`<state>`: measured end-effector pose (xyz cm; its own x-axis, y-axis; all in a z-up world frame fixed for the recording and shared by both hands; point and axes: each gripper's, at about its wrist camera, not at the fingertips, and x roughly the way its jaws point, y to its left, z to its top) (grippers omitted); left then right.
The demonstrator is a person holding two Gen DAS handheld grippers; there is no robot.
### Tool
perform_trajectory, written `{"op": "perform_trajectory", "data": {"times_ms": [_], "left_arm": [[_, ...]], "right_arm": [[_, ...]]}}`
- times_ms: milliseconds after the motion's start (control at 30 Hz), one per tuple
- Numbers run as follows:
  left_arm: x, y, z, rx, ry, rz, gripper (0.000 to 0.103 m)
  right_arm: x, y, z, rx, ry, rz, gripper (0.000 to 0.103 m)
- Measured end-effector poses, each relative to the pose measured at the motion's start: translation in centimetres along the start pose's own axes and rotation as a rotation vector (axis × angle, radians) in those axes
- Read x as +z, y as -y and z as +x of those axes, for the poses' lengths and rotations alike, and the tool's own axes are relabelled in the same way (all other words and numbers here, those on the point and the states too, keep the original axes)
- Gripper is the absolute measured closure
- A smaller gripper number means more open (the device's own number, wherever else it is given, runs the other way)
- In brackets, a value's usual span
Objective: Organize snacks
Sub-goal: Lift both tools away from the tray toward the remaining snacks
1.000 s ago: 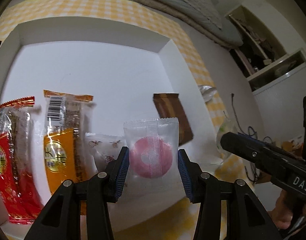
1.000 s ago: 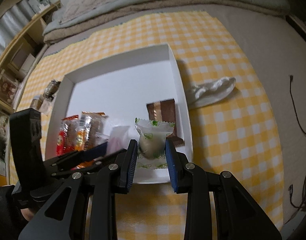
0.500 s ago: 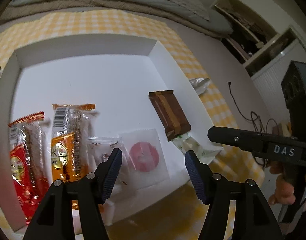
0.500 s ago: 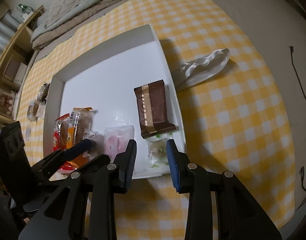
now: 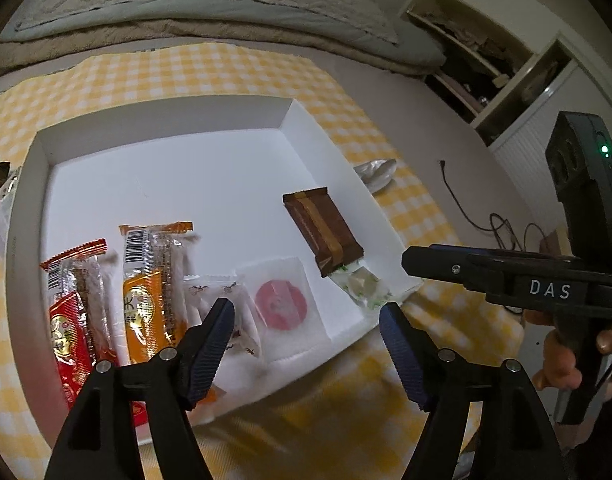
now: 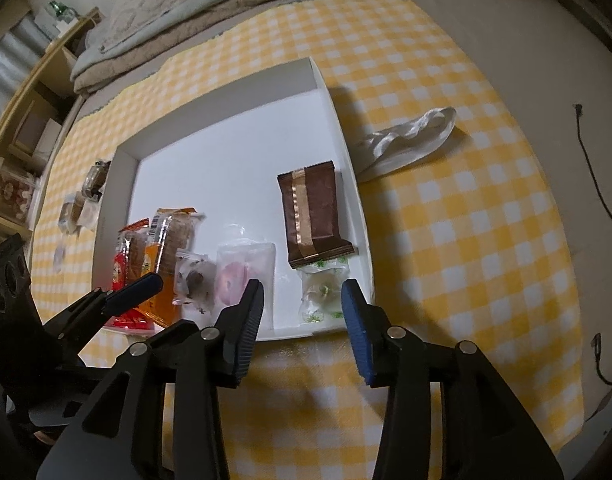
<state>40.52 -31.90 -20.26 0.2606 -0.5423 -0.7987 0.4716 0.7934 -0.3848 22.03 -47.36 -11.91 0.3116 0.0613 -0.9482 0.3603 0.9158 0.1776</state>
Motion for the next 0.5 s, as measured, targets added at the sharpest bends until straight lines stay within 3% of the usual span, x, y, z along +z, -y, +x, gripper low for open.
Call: {"op": "perform_trajectory", "data": {"times_ms": [167,267,400,500], "left_arm": [[-0.4,-0.2,-1.3,0.033,0.001,0.010,0.025],[-0.6,-0.4,-2.2,0.038,-0.003,0.003,0.016],[-0.9,-0.7,-3.9,0.050,0.019,0.005,0.000],[-1.3,-1.1,-4.9,0.059,0.026,0.014,0.000]], "right_arm": [[-0.3,-0.4,-0.9,-0.014,0.032,-0.015,0.056],[-0.5,-0.6,-1.1,-0.017,0.037,-0.014,0.053],[-1.1,-0.9,-1.8,-0.024,0.067,-0.025,0.030],[-1.5,-1.1,-2.4,-0.031,0.103,-0.036,0.018]]}}
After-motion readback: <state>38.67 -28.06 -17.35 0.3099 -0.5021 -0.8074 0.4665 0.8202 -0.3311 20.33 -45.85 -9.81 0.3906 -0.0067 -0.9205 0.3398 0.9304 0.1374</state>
